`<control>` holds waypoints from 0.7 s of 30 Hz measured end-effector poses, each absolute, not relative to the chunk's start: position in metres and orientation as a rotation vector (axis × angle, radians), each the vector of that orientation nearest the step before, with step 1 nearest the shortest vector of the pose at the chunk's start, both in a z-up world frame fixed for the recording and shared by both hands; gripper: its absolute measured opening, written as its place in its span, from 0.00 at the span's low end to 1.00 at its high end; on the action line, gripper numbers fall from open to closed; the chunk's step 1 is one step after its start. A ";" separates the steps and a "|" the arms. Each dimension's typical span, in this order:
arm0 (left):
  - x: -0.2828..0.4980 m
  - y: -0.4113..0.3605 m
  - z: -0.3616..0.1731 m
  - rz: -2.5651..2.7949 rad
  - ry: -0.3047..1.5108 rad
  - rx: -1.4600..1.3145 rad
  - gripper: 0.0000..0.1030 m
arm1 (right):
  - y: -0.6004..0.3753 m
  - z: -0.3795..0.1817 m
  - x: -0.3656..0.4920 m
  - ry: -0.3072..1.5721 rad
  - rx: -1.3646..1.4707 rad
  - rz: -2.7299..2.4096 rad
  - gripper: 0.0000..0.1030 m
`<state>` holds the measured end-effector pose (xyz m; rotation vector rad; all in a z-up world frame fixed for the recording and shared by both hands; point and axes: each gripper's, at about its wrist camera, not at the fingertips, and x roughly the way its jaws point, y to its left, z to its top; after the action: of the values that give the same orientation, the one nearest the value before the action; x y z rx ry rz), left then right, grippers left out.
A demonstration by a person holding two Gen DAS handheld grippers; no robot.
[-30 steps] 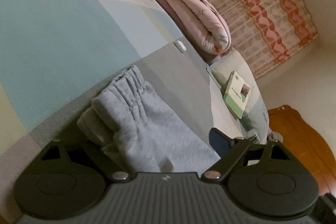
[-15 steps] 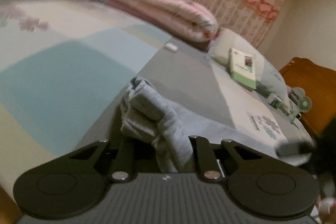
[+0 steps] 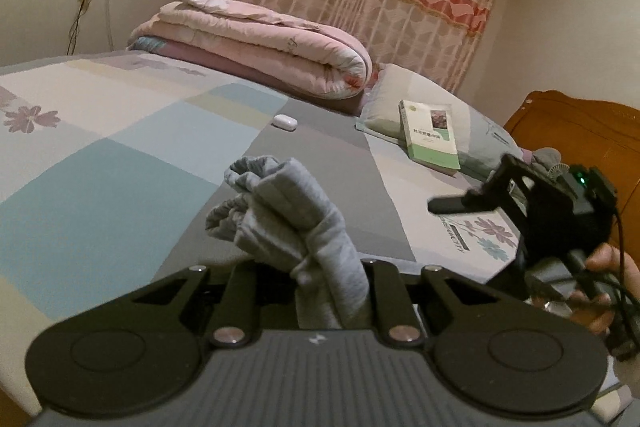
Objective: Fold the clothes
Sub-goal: 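Lift the held cuffs up with the left gripper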
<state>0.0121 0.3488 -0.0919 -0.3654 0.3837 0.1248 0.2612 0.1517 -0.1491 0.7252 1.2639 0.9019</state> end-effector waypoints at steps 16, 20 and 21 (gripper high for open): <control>0.015 0.346 -0.086 0.102 0.374 -0.381 0.16 | 0.140 -0.127 0.243 1.205 0.679 0.838 1.00; 0.016 0.343 -0.083 0.095 0.367 -0.377 0.16 | 0.135 -0.129 0.222 1.279 0.658 0.848 1.00; 0.016 0.343 -0.083 0.095 0.364 -0.381 0.16 | 0.135 -0.131 0.218 1.300 0.653 0.849 1.00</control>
<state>0.0161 0.3428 -0.0826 -0.3807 0.3644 0.0949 0.2175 0.1355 -0.1310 0.6528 1.3000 0.8490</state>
